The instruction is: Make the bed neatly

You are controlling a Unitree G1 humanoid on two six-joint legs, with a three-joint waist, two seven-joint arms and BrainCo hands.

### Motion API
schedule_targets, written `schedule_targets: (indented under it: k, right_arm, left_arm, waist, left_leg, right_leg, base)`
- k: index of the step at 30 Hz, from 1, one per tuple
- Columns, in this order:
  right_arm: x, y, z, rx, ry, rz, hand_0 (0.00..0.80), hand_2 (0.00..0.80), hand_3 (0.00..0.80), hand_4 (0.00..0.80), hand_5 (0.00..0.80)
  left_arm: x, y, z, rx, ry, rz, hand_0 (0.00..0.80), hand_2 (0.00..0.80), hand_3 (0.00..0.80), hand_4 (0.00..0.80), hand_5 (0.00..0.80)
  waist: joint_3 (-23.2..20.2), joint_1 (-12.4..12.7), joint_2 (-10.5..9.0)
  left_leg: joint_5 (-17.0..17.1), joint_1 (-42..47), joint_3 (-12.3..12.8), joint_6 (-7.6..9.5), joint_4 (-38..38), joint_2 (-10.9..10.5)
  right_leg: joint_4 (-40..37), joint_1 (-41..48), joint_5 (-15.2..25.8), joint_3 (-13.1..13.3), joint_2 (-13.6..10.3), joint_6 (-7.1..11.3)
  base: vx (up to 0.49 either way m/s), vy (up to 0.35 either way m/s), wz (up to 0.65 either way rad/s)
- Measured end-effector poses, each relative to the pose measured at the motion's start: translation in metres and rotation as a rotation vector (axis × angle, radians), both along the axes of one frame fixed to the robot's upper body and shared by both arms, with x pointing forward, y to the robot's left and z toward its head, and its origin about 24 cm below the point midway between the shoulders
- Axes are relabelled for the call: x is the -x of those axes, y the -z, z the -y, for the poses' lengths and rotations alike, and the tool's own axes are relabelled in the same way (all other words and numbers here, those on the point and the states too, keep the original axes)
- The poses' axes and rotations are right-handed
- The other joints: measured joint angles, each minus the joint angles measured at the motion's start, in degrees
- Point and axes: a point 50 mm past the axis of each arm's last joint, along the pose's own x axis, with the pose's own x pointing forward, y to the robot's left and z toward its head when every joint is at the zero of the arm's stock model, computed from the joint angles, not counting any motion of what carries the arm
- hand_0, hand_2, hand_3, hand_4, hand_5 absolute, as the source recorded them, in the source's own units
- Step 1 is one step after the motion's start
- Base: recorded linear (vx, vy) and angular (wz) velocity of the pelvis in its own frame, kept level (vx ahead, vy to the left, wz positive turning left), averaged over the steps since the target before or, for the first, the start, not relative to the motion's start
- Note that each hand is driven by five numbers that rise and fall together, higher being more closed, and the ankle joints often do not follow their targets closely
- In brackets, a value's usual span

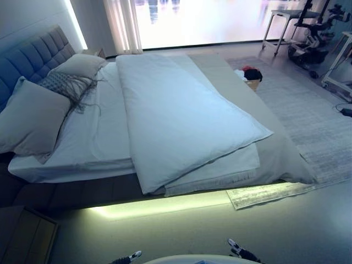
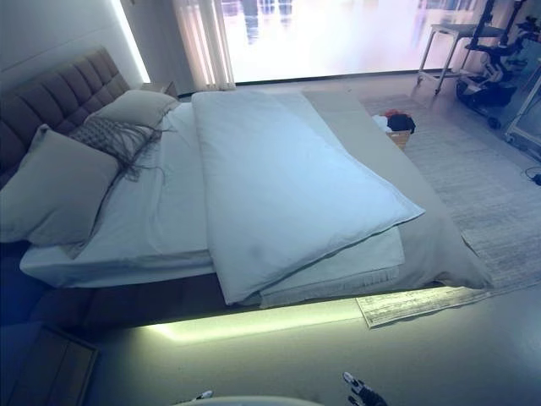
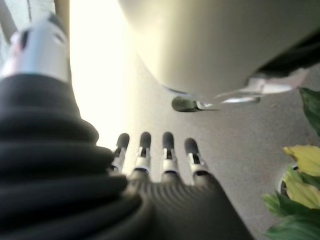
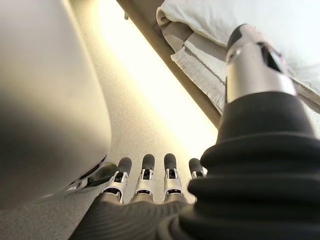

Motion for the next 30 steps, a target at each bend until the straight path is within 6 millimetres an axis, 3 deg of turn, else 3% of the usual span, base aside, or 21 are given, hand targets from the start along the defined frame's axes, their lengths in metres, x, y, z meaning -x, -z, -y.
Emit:
schedule_targets:
  k: [30]
  right_arm:
    - [-0.0053, 0.0, -0.0011, 0.012, -0.018, -0.011, 0.0, 0.0, 0.0, 0.0, 0.0]
  left_arm:
    - [0.0032, 0.0012, 0.002, -0.045, -0.008, -0.034, 0.0, 0.0, 0.0, 0.0, 0.0]
  waist:
    - [1.0, 0.1, 0.48]
  left_leg:
    - [0.2, 0.1, -1.1, -0.26, 0.3, 0.2]
  right_leg:
    - [0.0, 0.8, -0.5, -1.1, 0.2, -0.07]
  base:
    - [0.022, -0.037, 0.02]
